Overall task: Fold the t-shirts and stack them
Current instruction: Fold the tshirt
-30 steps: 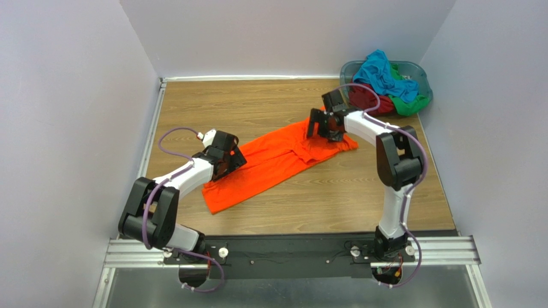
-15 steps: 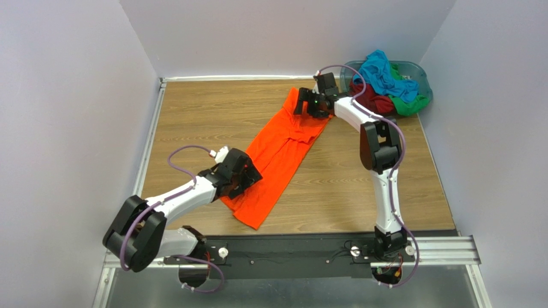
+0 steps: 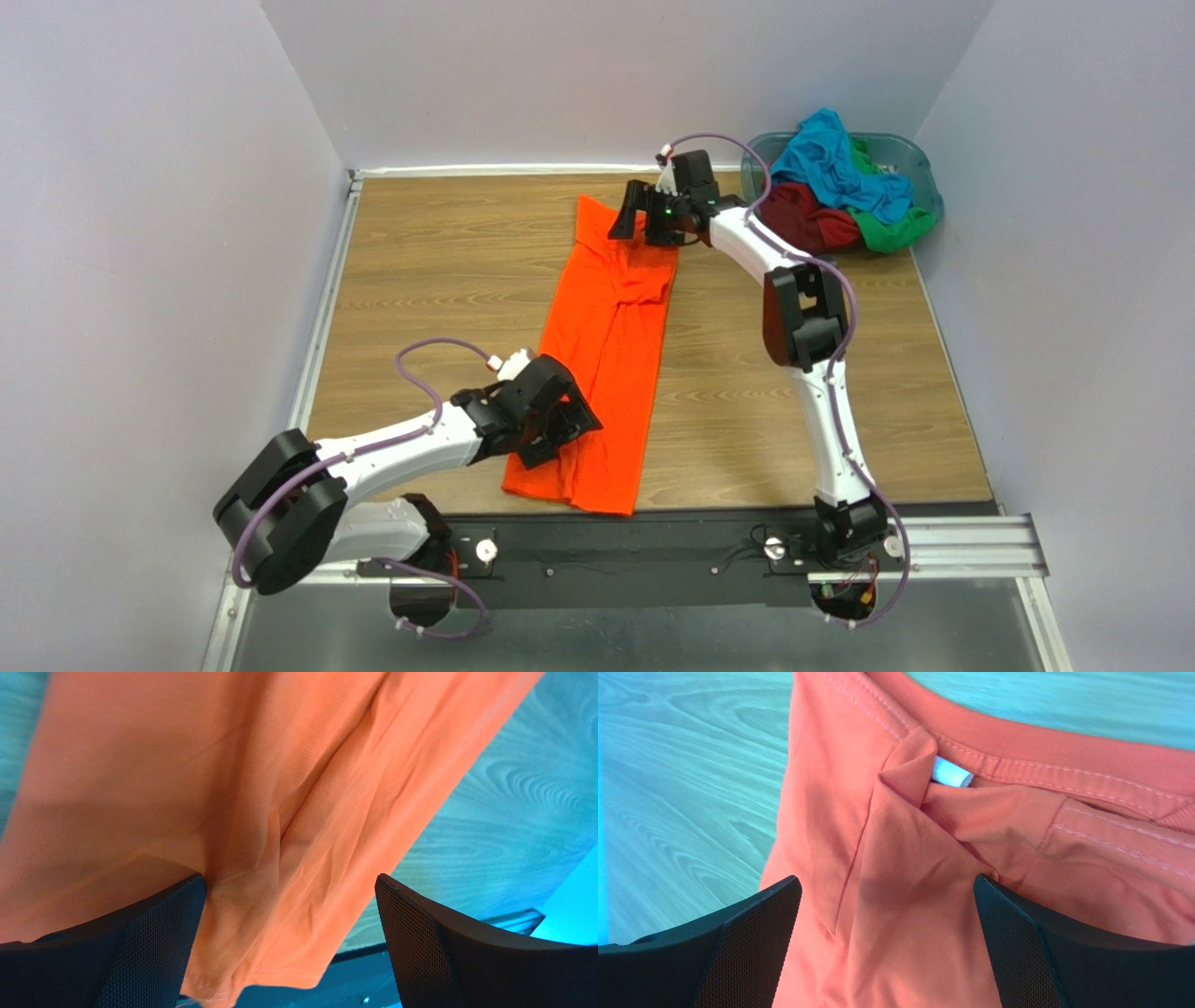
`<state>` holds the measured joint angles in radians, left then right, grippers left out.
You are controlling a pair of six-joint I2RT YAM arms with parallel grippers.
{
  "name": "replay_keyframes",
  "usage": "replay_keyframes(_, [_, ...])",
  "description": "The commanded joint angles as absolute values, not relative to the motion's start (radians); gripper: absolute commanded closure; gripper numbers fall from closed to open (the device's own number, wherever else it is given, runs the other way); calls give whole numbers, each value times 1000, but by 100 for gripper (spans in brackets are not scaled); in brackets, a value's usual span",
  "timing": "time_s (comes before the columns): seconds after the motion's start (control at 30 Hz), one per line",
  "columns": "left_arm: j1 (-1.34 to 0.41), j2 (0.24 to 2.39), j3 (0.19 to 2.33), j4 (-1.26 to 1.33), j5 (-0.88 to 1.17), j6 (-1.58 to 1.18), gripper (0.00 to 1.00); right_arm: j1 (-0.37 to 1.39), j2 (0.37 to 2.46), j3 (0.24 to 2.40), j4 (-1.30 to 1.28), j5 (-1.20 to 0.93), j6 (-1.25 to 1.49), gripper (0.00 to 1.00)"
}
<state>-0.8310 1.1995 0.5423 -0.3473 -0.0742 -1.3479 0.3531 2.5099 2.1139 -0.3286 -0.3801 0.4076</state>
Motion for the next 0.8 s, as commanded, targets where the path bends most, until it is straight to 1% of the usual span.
replay_keyframes(0.0, [-877,1230,552,-414,-64,-1399,2,393,2654,2176,-428,-397,463,0])
replay_keyframes(0.3, [-910,1256,610,-358,-92,-1413,2,396,2805,2429,-425,-342,479,0])
replay_keyframes(0.6, [-948,1321,646,-308,-104,-1401,2,399,2836,2460,-382,-359,482,0])
replay_keyframes(0.7, [-953,1307,682,-327,-136,-1370,2,400,2812,2482,-383,-376,463,0])
replay_keyframes(0.77, [-954,1298,727,-347,-170,-1352,2,402,2754,2470,-383,-379,448,0])
